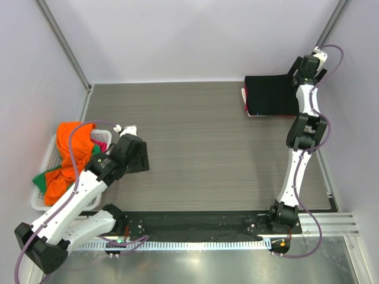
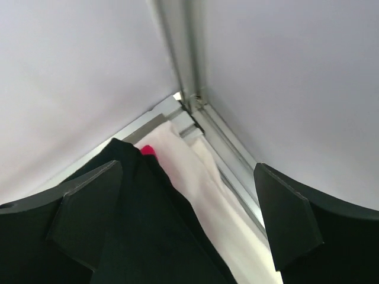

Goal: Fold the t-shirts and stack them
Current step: Neatly place the folded tshirt to the corner, then reset both grippers

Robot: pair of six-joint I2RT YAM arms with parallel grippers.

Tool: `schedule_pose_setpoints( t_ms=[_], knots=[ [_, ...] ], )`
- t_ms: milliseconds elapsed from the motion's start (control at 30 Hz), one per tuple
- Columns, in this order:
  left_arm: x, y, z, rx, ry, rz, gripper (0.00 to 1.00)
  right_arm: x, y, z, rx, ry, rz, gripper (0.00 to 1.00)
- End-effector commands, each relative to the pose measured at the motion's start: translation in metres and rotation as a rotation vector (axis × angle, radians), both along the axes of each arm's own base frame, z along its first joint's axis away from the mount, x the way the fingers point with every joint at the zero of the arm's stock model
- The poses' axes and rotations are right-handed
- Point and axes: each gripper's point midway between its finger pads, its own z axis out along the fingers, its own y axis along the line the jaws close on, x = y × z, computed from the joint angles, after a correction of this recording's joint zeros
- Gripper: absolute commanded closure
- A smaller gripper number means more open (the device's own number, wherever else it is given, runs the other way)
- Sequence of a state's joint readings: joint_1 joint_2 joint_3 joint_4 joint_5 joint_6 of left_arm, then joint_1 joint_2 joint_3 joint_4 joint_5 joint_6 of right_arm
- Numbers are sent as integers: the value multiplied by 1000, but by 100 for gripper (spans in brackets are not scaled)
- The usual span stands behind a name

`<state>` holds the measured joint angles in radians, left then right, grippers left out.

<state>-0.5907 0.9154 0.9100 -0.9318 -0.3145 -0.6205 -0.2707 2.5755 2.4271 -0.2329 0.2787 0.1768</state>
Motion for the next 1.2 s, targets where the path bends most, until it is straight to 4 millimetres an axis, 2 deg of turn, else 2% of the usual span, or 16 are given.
schedule_pose_setpoints(
  t_ms=[0, 100, 133, 200, 300, 333, 367, 433, 633, 667, 700, 767, 800, 833, 967, 1167],
  knots=[
    [4, 0, 10, -23, -56, 13, 36, -37, -6, 190, -15, -381, -131, 0],
    [4, 0, 14, -36, -73, 10, 32, -52, 14, 229, 58, -448, -79, 0],
    [4, 0, 16, -40, -77, 9, 29, -66, 25, 262, 90, -507, -57, 0],
    [3, 1, 20, -50, -95, 11, 23, -78, 42, 274, 156, -504, -17, 0],
    [3, 2, 24, -67, -123, 16, 17, -104, 91, 290, 261, -493, 109, 0],
    [3, 1, 25, -74, -126, 12, 15, -126, 115, 315, 279, -519, 188, 0],
    [2, 0, 26, -81, -130, 7, 14, -131, 129, 286, 318, -449, 203, 0],
    [1, 2, 29, -86, -139, 15, 13, -150, 175, 277, 358, -402, 291, 0],
    [0, 12, 38, -89, -192, 63, 9, -258, 342, 197, 510, -153, 698, 0],
    [0, 15, 38, -84, -196, 74, 9, -278, 358, 159, 560, -64, 733, 0],
    [0, 17, 40, -87, -204, 85, 9, -300, 369, 158, 590, -64, 762, 0],
    [-1, 20, 43, -92, -220, 98, 9, -335, 388, 115, 632, 34, 794, 0],
    [-1, 22, 44, -91, -230, 111, 9, -353, 388, 120, 633, 8, 816, 0],
    [-2, 24, 46, -95, -240, 117, 9, -367, 387, 94, 652, 56, 803, 0],
    [-3, 31, 50, -91, -262, 152, 9, -406, 381, 75, 694, 65, 802, 0],
    [-4, 45, 54, -76, -295, 216, 9, -435, 373, 53, 737, 83, 774, 0]
  ],
)
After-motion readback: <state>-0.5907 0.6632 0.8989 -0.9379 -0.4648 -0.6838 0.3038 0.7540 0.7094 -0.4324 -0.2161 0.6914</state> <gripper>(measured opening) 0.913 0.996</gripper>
